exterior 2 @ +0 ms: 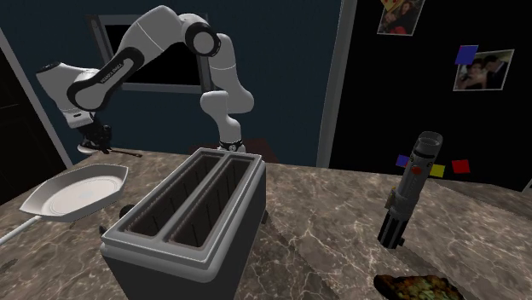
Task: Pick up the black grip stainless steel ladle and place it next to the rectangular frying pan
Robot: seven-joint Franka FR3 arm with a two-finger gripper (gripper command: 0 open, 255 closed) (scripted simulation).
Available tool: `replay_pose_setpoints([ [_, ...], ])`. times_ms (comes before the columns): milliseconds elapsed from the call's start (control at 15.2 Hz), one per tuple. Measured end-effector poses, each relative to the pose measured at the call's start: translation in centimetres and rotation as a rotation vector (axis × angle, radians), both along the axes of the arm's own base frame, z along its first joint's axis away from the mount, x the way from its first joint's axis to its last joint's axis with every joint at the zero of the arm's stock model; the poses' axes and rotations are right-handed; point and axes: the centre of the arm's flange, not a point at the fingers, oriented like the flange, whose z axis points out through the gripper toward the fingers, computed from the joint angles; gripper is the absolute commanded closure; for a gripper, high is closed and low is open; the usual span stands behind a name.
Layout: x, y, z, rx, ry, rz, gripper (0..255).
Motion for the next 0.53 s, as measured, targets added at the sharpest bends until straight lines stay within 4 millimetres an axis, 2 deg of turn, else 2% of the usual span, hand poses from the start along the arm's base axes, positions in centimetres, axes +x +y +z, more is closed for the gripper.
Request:
replay_pose_setpoints([
  [198,-0.01,-0.11,-0.97,0.000,0.000,0.000,255],
  [528,-0.03,-0.10,-1.15,0.000,0.000,0.000,255],
])
